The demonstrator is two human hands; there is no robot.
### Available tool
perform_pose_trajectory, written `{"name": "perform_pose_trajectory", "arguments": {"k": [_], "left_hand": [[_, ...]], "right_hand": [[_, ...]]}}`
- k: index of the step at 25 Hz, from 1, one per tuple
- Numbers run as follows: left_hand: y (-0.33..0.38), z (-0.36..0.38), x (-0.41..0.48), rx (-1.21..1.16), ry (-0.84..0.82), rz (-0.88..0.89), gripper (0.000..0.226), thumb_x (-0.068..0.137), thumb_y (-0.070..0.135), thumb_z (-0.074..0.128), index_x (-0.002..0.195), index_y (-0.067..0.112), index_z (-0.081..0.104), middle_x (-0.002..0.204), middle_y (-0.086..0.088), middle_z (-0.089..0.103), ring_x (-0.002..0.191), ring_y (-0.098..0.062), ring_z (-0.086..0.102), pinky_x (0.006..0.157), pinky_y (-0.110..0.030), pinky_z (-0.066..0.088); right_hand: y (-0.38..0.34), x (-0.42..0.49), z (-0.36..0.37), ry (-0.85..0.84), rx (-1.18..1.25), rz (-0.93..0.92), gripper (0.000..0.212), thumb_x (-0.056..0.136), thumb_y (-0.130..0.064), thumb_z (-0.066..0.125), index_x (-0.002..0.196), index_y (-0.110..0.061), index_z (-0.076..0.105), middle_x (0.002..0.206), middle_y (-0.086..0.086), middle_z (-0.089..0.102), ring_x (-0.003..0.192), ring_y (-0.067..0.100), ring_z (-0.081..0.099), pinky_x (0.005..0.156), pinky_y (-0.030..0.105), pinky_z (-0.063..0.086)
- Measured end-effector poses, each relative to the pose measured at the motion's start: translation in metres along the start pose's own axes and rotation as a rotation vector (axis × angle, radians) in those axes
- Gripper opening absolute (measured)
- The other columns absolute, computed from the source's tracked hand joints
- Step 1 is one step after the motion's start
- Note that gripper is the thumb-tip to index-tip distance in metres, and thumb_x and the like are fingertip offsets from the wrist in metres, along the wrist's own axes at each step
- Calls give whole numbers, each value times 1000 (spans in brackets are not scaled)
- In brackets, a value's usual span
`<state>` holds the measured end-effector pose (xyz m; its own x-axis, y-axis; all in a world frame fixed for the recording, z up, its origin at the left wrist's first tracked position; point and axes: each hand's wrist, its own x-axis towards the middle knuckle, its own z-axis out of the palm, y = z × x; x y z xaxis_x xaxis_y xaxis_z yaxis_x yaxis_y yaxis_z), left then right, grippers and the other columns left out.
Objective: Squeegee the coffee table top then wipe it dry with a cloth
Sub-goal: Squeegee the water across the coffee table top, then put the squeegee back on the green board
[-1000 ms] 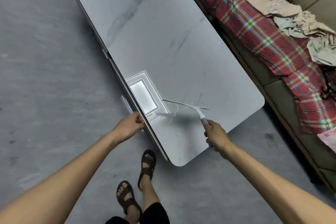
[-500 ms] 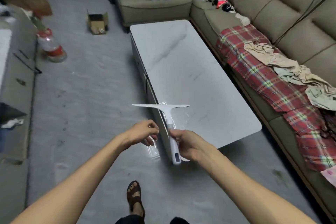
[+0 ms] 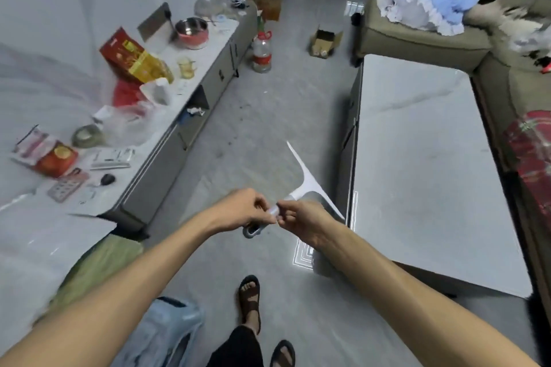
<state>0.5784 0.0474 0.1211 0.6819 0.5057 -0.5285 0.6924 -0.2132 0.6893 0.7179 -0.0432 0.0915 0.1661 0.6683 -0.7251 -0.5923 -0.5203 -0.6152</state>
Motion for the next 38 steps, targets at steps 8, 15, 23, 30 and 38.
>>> {"name": "perform_pose_trajectory", "arguments": {"k": [8, 15, 23, 30, 38], "left_hand": [[-169, 12, -168, -282, 120, -338, 17, 77, 16, 77, 87, 4, 71, 90, -25, 73, 69, -23, 62, 65, -30, 45], [-353, 18, -289, -443, 216, -531, 32, 74, 5, 80, 103, 5, 68, 93, -7, 69, 75, -14, 64, 60, -11, 49], [-640, 37, -277, -509, 234, -580, 25, 79, 9, 76, 101, 18, 67, 96, 2, 69, 95, -19, 65, 90, -36, 53], [-804, 51, -212, -471, 406, -575, 33, 82, 3, 72, 114, 8, 63, 108, -7, 69, 97, -20, 65, 90, -35, 54], [-836, 66, -203, -187, 547, -618, 39, 85, 8, 68, 121, 15, 55, 115, -1, 63, 81, -8, 55, 58, -10, 38]], "right_hand": [[153, -3, 135, -161, -234, 193, 27, 96, -8, 51, 69, -10, 48, 42, -2, 44, 50, 15, 49, 60, 24, 47], [304, 24, 281, -228, -481, 236, 24, 95, -2, 55, 71, -3, 56, 62, 11, 53, 55, 17, 53, 49, 20, 50], [503, 175, 413, -81, -743, 164, 24, 92, 2, 56, 70, -5, 51, 60, 11, 50, 48, 18, 47, 46, 25, 42], [611, 320, 472, 16, -810, -34, 11, 90, -9, 58, 97, -7, 49, 85, 12, 60, 67, 21, 59, 52, 29, 47], [637, 337, 459, -55, -760, -72, 33, 96, -22, 59, 126, -12, 50, 105, 8, 66, 87, 19, 66, 77, 33, 56]]}}
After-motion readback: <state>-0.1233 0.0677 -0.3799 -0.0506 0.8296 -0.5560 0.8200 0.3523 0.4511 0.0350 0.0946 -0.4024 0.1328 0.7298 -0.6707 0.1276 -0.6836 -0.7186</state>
